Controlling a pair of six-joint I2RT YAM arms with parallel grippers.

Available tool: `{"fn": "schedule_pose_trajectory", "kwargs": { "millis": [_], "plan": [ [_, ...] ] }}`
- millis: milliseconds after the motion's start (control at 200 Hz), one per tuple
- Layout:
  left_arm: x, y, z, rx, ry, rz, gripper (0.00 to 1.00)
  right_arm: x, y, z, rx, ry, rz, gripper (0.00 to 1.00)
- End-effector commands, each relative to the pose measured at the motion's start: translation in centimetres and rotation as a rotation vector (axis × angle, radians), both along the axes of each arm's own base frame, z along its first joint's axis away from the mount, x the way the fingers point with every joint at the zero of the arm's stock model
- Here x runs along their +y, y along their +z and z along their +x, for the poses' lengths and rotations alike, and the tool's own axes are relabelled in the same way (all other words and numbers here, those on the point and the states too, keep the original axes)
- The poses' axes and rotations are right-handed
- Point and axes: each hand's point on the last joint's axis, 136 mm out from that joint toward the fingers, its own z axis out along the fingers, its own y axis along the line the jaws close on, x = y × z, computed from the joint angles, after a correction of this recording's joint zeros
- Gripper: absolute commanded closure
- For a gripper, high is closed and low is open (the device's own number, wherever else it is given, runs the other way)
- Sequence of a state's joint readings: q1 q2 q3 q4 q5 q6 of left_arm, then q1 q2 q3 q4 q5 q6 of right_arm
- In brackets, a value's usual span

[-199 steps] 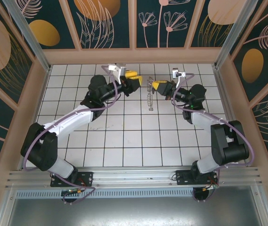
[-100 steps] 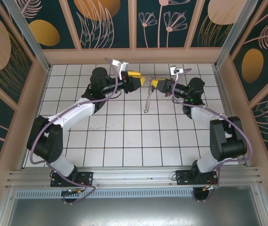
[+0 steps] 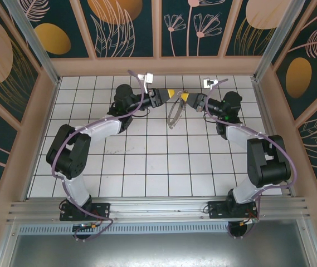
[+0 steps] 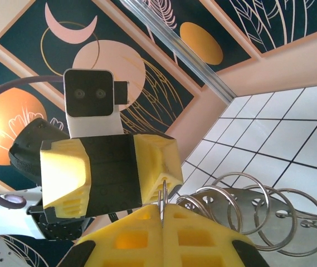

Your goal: Put the keys on the keyring

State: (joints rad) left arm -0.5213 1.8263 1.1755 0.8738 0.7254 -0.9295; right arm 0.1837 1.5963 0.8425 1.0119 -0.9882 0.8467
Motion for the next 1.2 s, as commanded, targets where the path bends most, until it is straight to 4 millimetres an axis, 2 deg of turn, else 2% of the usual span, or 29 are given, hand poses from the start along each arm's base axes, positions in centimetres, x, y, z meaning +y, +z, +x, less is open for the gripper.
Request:
{"fn": "schedule_pose_trajectory", "kwargs": {
  "millis": [0, 255, 631, 966, 1196],
  "plan": [
    [0.5, 0.5, 0.0, -0.001, 0.003, -0.044, 0.53, -0.2, 2.3, 0.5, -0.04, 0.001, 0.03, 1.0],
    [0.8, -0.7, -0.1, 0.026, 0.009, -0.067, 0.59, 0.3, 2.6, -0.2, -0.029, 0.051, 0.019, 1.0],
    [0.6, 0.0, -0.6, 0.012, -0.018, -0.064, 0.59, 2.0, 2.2, -1.0, -0.037, 0.1, -0.007, 1.0],
    [0.4, -0.1, -0.7, -0.002, -0.033, -0.031, 0.6, 3.4, 2.1, -1.5, -0.048, 0.11, -0.011, 1.0],
    [0.3, -0.2, -0.7, 0.001, -0.045, -0.057, 0.72, 3.4, 1.8, -1.7, -0.045, 0.097, -0.035, 1.0]
  ]
}}
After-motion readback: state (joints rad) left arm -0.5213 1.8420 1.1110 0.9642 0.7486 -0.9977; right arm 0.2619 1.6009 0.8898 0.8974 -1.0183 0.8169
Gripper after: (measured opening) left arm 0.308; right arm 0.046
